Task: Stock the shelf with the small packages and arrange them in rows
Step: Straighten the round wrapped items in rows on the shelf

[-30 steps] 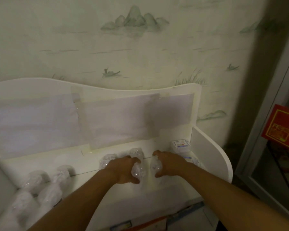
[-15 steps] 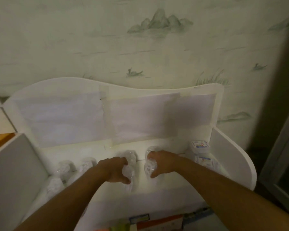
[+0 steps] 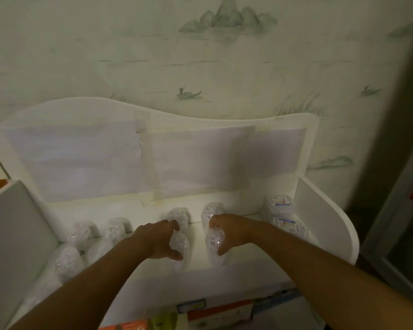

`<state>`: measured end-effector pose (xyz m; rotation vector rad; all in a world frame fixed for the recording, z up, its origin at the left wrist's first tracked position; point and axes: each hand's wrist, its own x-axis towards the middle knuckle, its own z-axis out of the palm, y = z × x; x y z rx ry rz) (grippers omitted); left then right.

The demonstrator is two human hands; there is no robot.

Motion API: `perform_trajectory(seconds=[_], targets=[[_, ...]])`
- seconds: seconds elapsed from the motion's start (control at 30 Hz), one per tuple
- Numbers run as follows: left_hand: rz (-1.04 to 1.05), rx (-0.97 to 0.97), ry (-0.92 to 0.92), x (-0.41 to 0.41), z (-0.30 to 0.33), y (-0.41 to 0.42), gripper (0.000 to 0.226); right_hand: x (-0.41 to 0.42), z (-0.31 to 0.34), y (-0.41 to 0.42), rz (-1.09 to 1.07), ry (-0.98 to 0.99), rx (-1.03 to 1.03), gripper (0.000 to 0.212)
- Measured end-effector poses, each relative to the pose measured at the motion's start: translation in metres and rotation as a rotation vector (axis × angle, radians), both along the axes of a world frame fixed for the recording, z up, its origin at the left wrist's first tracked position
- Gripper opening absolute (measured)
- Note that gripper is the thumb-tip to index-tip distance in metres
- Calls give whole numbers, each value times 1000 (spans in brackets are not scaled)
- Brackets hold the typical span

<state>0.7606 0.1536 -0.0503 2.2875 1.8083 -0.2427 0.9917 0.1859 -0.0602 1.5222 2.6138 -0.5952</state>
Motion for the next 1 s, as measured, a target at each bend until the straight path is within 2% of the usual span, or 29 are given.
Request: perform_trajectory(seconds=[0.17, 0.3, 0.37, 0.57, 0.7, 0.87, 1.0], targets=[[-25, 10, 94, 9, 9, 5, 76, 4, -2, -5, 4, 74, -4, 76], [-40, 2, 84, 9, 13, 13, 77, 11, 1, -6, -2, 107, -42, 81], [-56, 25, 48, 10, 17, 19, 71, 16, 7, -6, -37, 123, -35, 80], [-101, 195, -151, 28, 33, 39, 37, 64, 24, 13, -205, 115, 186, 49], [-157, 232, -242, 61, 33, 50, 30, 112, 23, 23, -334, 84, 187, 44], [-257, 242, -236, 116, 25, 60, 33, 160, 9, 25, -451, 61, 190, 48], [-325, 208, -211, 156, 11, 66, 36, 175, -3, 23, -486, 114, 163, 59]])
